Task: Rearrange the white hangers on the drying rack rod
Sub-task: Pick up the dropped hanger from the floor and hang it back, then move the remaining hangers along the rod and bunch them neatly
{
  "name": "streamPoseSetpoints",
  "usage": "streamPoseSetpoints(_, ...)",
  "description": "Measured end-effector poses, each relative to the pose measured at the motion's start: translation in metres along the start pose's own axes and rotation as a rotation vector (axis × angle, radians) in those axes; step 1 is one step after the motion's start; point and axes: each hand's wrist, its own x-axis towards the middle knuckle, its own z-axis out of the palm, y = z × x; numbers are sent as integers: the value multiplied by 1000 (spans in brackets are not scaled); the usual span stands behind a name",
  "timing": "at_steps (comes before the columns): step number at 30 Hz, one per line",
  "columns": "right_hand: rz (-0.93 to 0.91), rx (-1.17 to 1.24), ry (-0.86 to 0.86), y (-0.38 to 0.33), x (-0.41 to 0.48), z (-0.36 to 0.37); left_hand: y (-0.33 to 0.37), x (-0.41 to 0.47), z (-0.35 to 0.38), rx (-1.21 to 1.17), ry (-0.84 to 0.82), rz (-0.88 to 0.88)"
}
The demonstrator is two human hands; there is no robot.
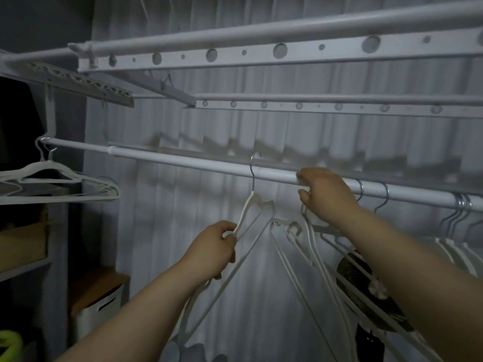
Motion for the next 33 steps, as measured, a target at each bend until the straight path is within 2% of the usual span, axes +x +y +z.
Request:
streamPoseSetpoints(13,-104,27,58,7,-3,5,0,18,33,-119,-117,-99)
streamPoseSetpoints(18,-64,86,112,4,0,9,-2,16,24,-37,-218,-60)
streamPoseSetpoints(23,-52,116,185,-18,7,11,-17,18,-2,81,-147,52)
streamPoseSetpoints(28,-99,142,119,-73,27,7,-44,22,-51,-94,13,118)
streamPoseSetpoints(33,-116,202,34,-159,58,18,-94,24,-135,-180,132,39)
